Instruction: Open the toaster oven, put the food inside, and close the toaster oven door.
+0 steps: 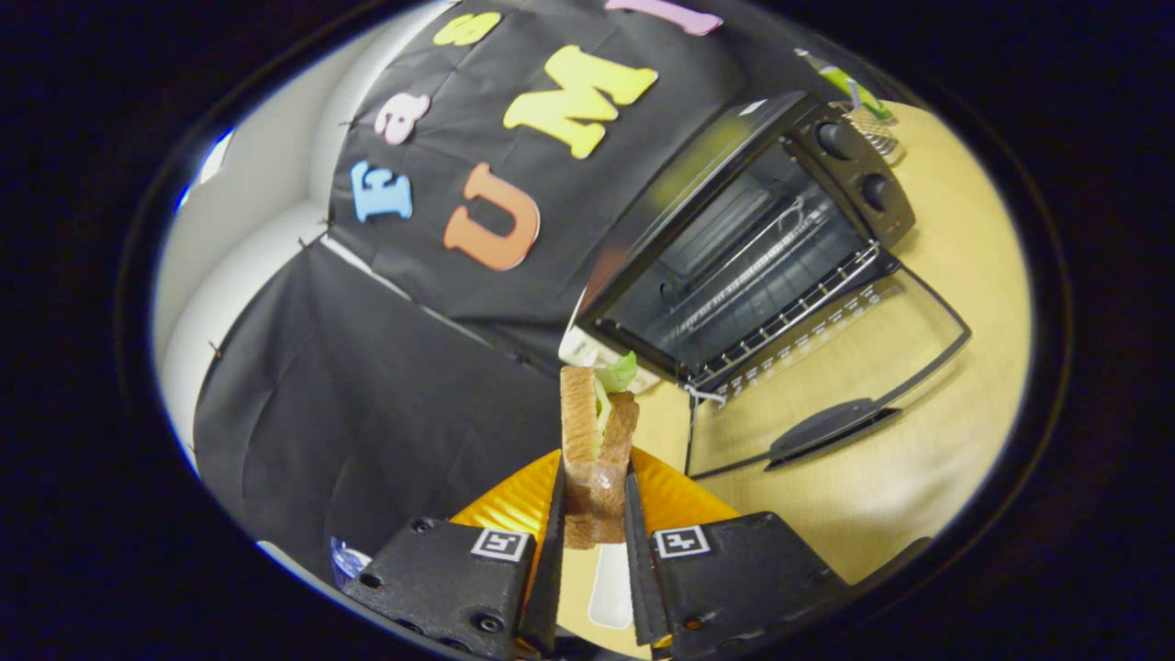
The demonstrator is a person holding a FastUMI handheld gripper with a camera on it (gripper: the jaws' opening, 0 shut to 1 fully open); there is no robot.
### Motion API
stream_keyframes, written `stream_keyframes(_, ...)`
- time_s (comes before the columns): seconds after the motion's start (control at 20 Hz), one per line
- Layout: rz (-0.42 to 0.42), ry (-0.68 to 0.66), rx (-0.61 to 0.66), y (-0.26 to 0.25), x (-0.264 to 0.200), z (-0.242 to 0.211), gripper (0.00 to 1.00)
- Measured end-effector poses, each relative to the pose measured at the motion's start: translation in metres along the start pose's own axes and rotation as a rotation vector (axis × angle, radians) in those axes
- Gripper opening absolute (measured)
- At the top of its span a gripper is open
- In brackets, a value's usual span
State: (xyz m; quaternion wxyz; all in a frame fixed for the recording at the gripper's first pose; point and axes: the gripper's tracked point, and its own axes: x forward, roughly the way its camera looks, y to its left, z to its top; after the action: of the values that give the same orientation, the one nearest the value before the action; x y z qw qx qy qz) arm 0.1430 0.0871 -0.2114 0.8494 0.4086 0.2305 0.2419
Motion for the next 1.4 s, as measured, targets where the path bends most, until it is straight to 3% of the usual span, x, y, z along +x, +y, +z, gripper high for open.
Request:
stream_keyframes(0.25,-0.013,-0.266,0.138,-0.03,-0.001,0.054,0.36)
stream_keyframes(0.5,-0.109,-0.517,0.332,-0.083,0.002,0.096,0.36)
stream_keyframes(1.0,-0.16,-0.5,0.402,-0.112,0.076,0.128,0.36)
stream_keyframes(1.4,-0.191,-0.473,0.351,-0.124,0.131,0.158,0.36)
